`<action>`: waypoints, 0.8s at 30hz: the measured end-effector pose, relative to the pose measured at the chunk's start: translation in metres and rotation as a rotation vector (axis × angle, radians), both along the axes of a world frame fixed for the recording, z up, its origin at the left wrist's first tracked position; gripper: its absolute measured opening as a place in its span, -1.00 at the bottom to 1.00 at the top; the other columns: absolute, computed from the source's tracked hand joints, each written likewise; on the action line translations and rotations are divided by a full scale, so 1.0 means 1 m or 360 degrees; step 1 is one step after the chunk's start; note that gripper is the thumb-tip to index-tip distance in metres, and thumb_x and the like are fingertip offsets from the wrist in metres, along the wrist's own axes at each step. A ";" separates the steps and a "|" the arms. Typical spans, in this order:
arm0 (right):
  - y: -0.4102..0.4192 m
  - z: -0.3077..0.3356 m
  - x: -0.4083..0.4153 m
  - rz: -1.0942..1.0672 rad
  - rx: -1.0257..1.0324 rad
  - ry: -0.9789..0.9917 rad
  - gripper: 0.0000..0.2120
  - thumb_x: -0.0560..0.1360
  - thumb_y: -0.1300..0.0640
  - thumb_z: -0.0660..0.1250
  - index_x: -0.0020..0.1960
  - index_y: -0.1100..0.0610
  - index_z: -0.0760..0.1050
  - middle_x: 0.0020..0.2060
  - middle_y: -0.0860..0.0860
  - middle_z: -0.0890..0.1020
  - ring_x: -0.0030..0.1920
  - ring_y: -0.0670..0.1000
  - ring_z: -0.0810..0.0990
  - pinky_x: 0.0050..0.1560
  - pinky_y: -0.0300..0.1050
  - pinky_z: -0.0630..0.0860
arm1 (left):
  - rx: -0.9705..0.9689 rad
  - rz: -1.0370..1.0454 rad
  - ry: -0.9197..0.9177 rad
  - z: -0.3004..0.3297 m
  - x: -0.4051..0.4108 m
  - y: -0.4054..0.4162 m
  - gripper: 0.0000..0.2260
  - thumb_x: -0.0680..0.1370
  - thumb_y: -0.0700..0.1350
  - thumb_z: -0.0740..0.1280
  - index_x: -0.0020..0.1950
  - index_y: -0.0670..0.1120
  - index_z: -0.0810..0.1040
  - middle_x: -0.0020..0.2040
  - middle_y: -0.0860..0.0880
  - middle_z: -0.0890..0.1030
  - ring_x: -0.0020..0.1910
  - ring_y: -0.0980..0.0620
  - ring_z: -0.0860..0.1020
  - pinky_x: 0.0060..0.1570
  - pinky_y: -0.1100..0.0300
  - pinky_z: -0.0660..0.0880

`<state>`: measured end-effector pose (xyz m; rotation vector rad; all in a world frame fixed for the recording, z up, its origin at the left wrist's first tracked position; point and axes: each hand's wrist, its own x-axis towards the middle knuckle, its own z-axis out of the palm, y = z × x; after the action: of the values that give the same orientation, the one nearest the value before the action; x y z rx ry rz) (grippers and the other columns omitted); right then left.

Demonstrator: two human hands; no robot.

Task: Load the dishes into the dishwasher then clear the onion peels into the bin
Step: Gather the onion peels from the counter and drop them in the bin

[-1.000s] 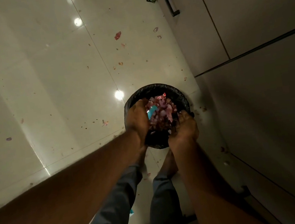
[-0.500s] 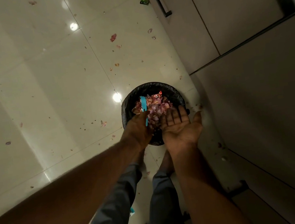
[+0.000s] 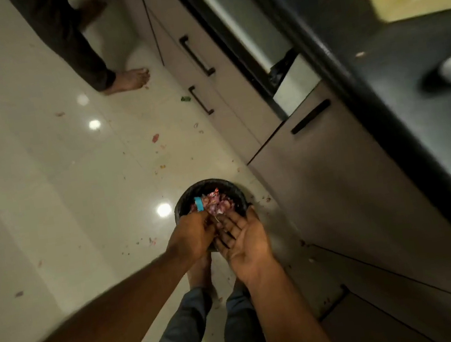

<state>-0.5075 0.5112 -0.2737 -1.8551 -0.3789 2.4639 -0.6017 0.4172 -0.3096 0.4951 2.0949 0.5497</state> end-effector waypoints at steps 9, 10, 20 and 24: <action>-0.003 0.123 0.030 -0.0038 0.0132 0.0047 -0.39 0.69 -0.31 0.03 0.40 0.10 0.56 0.25 0.06 0.69 0.27 0.10 0.62 0.10 0.01 0.54 | -0.0479 -0.0862 0.0568 0.114 -0.015 0.014 -0.67 0.63 0.04 0.33 0.40 0.12 0.53 0.38 0.04 0.59 0.44 0.00 0.48 0.60 -0.07 0.14; -0.002 0.134 0.033 -0.0050 0.0149 0.0049 -0.38 0.69 -0.31 0.03 0.40 0.10 0.56 0.24 0.06 0.69 0.25 0.10 0.62 0.07 0.00 0.54 | -0.0417 -0.0785 0.0505 0.127 -0.014 0.018 -0.67 0.63 -0.01 0.34 0.40 0.10 0.54 0.35 -0.01 0.62 0.34 -0.05 0.56 0.51 -0.02 0.34; 0.015 0.198 0.066 0.0034 0.0290 0.0149 -0.32 0.71 -0.30 0.00 0.50 0.21 0.44 0.41 0.13 0.57 0.22 0.09 0.60 0.30 0.03 0.40 | -0.0307 -0.1414 0.0443 0.217 0.010 0.082 -0.72 0.56 -0.03 0.38 0.27 0.07 0.63 0.16 -0.05 0.69 0.10 -0.09 0.65 0.05 0.11 0.55; 0.031 0.205 0.086 0.0105 0.0356 0.0121 -0.34 0.66 -0.36 0.08 0.36 0.15 0.56 0.27 0.14 0.66 0.19 0.11 0.61 0.37 0.08 0.44 | -0.0526 -0.1761 0.0698 0.235 0.030 0.108 -0.77 0.62 0.01 0.33 0.22 0.00 0.66 0.20 -0.08 0.67 0.17 -0.11 0.64 0.08 0.08 0.52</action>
<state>-0.4215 0.5425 -0.0687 -1.6825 -0.6903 2.4076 -0.5718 0.5255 -0.0743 1.5084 1.8556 -0.5781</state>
